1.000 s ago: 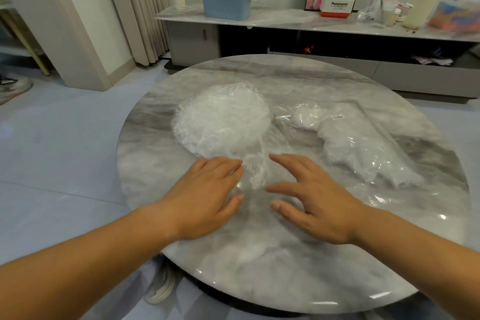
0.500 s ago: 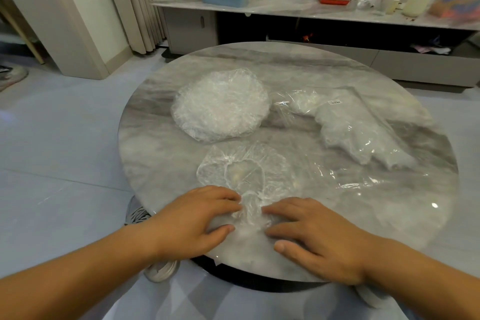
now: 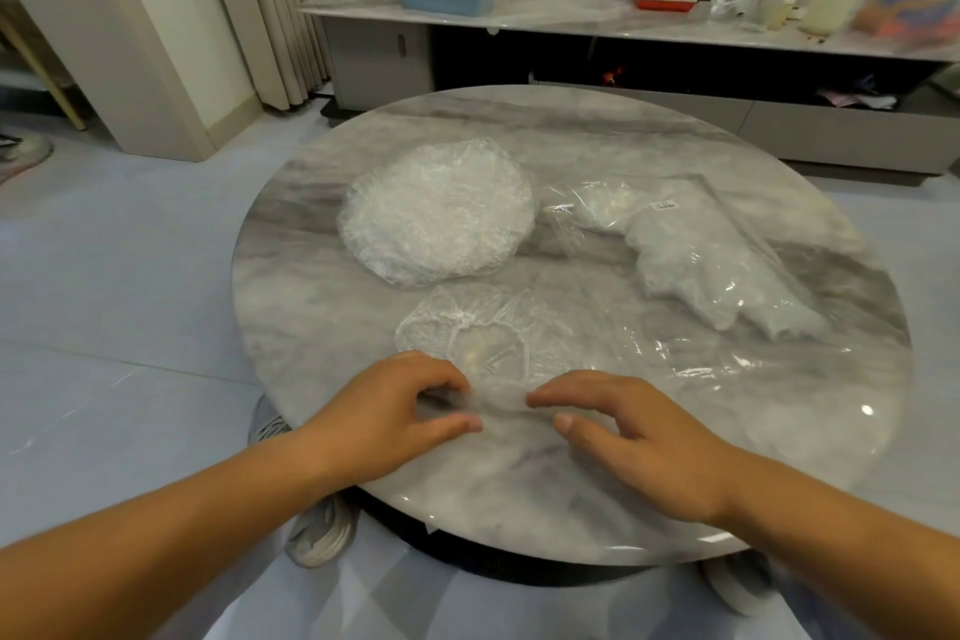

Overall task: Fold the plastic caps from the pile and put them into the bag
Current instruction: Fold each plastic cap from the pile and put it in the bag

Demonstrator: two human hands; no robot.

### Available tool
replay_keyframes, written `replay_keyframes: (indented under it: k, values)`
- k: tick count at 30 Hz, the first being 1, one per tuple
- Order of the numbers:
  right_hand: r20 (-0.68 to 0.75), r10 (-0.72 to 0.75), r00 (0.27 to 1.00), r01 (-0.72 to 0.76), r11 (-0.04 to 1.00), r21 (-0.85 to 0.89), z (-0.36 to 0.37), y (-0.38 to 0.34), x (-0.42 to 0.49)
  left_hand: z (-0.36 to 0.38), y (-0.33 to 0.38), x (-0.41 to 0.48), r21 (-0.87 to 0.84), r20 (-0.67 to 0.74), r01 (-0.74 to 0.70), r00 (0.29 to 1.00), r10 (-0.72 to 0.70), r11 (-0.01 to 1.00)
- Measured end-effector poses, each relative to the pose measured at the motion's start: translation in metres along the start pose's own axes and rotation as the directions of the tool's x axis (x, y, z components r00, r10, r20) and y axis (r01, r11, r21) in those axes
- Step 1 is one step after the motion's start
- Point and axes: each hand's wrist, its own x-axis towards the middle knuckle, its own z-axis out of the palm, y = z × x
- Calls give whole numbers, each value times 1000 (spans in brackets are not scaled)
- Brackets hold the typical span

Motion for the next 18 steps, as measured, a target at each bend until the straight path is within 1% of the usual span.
replay_keyframes:
  k: [2,4,7,10,14,16,18]
  values:
    - [-9,38,999,-38,999,22,-1,0,4,-2,5,3,-113,13,94,996,-93,989]
    - [-11,39,999,-39,999,4,-2,-2,9,-6,11,6,-208,32,182,983,-179,961]
    - [9,12,1000,-11,992,-123,-2,-2,17,-8,15,14,-271,18,270,961,-276,924]
    - [52,35,998,-20,963,-270,-2,-1,25,-8,11,25,-210,-67,310,942,-330,927]
    - [99,73,992,-27,914,-405,-1,-3,37,-7,7,37,-68,-178,346,919,-353,936]
    - [105,93,990,-27,861,-508,0,-5,41,-6,2,41,11,-207,368,910,-358,930]
    - [95,79,992,-9,811,-585,2,-8,43,-3,-4,43,64,-230,398,898,-374,915]
